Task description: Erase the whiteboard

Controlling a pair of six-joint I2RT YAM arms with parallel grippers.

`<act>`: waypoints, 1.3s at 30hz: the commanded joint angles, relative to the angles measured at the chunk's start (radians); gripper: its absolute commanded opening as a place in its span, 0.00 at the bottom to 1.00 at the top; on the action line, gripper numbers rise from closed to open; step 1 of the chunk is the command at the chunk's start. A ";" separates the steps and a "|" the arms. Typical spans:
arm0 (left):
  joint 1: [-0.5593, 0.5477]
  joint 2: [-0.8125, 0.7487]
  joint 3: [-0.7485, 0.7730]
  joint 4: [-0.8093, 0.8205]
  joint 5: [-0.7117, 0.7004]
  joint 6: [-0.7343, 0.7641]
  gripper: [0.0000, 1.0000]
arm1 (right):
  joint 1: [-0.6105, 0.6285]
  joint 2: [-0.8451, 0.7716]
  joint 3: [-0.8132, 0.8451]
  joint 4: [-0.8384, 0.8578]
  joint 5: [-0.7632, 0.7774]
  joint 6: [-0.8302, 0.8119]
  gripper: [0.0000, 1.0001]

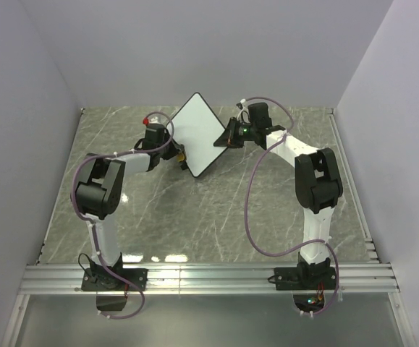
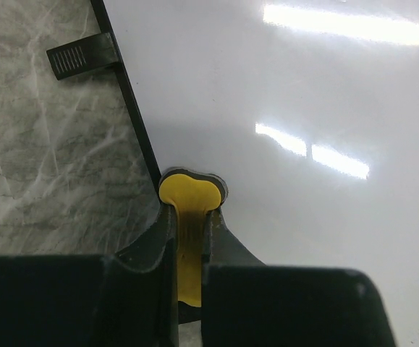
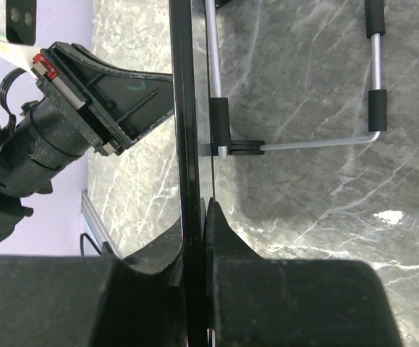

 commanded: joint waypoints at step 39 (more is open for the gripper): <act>0.078 -0.518 -0.326 -0.519 -0.321 -0.014 0.35 | 0.081 -0.305 -0.057 -0.150 0.419 -0.095 0.99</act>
